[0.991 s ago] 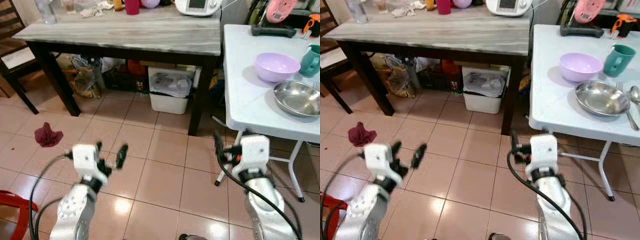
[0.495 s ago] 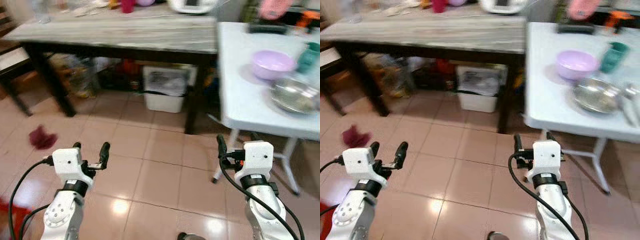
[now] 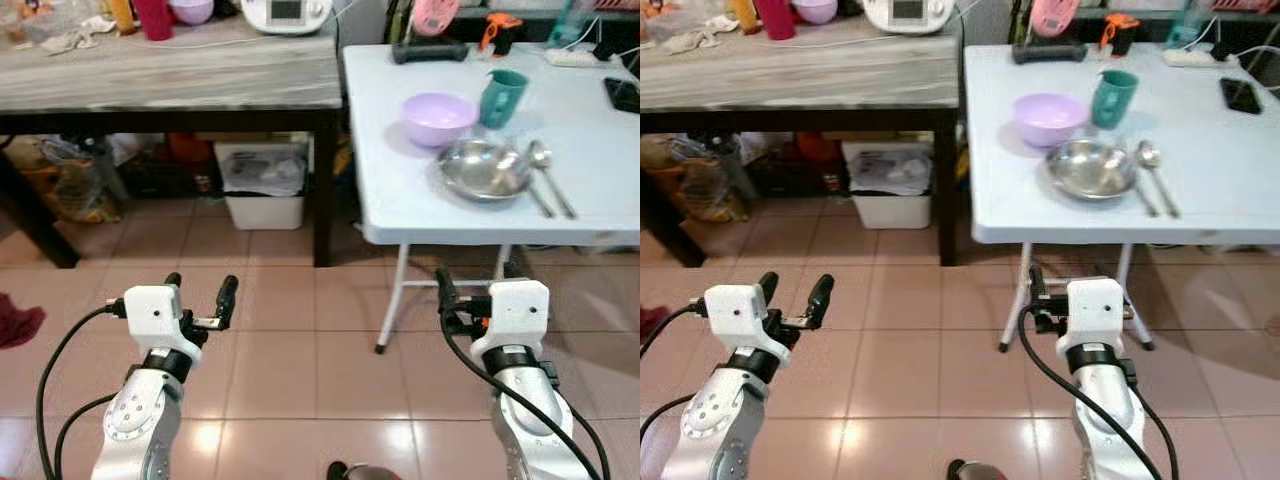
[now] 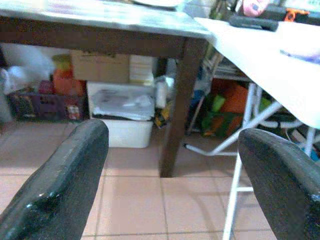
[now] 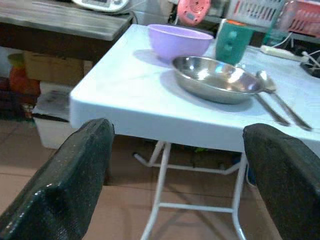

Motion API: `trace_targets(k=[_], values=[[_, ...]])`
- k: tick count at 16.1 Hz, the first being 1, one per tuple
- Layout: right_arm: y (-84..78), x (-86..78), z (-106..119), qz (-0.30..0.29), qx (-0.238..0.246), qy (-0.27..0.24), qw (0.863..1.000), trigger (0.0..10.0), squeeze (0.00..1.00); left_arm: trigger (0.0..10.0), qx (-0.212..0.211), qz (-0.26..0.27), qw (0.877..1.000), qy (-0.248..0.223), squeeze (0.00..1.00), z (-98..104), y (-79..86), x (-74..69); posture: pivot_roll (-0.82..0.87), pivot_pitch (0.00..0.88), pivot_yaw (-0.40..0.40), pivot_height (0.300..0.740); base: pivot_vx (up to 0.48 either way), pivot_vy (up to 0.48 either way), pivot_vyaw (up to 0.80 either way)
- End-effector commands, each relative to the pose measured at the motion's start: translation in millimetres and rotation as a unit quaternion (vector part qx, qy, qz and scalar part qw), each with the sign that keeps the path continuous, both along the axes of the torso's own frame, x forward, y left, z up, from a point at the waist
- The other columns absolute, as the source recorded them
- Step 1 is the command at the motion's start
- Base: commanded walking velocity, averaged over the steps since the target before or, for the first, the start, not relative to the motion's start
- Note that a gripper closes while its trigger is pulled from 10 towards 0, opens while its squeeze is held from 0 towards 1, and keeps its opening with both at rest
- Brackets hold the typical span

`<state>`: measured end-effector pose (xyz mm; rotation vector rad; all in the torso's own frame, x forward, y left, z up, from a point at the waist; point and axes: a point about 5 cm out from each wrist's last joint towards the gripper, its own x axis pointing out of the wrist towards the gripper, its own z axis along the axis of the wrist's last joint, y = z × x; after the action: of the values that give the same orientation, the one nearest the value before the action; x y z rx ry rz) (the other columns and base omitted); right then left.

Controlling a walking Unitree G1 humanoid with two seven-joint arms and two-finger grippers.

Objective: Setting the table

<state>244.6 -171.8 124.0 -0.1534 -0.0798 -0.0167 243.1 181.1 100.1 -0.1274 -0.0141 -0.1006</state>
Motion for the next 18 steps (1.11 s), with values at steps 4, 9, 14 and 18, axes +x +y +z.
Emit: trace_targets(k=[4, 9, 14, 18], values=[[2.8, 0.9, -0.2, 0.005, 0.002, 0.003, 1.000, 10.0, 0.00, 10.0, 0.002, -0.004, 1.000, 0.009, 0.00, -2.2, 0.5, 0.5, -0.12, 0.136, 0.038, 0.740, 0.000, -0.480, 0.00], [3.5, 1.1, 0.3, 0.003, 0.003, 0.002, 1.000, 10.0, 0.00, 10.0, 0.002, -0.008, 1.000, 0.008, 0.00, -0.6, -1.6, 3.7, -0.12, 0.143, 0.044, 0.740, 0.000, -0.480, 0.00], [3.6, 3.1, 0.3, -0.002, -0.003, 0.003, 1.000, 10.0, 0.00, 10.0, -0.018, -0.031, 0.999, -0.005, 0.00, 4.6, -6.9, 8.5, -0.12, 0.143, 0.051, 0.740, 0.000, -0.192, 0.00], [4.9, 4.2, -1.8, 0.000, 0.001, 0.011, 1.000, 10.0, 0.00, 10.0, -0.037, -0.063, 0.997, -0.015, 0.00, 8.7, -14.7, 7.9, -0.13, 0.141, 0.053, 0.740, 0.000, 0.000, 0.00]])
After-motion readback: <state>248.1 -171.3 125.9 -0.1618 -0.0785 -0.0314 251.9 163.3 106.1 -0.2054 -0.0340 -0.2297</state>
